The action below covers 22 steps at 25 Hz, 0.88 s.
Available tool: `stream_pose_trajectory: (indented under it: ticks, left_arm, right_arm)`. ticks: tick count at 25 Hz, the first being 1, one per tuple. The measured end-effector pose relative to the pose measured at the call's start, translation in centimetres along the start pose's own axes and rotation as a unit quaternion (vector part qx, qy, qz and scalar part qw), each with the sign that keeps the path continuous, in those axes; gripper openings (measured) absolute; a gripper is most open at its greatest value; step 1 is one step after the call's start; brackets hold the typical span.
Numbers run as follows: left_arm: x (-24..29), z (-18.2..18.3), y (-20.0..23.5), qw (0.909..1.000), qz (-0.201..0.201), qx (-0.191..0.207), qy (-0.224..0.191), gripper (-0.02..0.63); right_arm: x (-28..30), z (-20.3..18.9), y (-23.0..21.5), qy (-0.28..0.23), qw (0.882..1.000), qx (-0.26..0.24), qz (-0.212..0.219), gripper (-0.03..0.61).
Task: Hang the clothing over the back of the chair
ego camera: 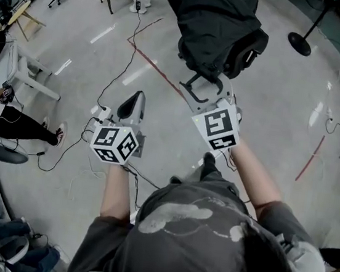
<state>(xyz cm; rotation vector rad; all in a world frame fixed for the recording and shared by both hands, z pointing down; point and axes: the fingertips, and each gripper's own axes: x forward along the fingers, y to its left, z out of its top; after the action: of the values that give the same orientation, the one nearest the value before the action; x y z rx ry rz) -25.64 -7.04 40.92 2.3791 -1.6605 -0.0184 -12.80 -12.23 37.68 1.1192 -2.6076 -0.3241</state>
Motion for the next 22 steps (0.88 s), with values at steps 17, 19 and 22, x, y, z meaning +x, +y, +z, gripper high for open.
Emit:
stream_pose_trajectory:
  ticks: [17,19,22]
  left_arm:
    - [-2.6,-0.5,-2.6,0.9997,-0.026,-0.002,0.001,0.002]
    - [-3.0,-0.7,-2.7,0.9996,-0.027,-0.002,0.002,0.002]
    - [-3.5,-0.9,-2.6,0.9996,-0.027,-0.001,0.004,0.002]
  right_arm:
    - [-6.6,-4.0,-1.7,0.039,0.993,0.092,-0.071,0.184]
    - [-7.1,-4.5,-2.1,0.048,0.990,0.098,-0.085,0.072]
    - [-7.5,-5.1,-2.4,0.058,0.987,0.112,-0.098,-0.009]
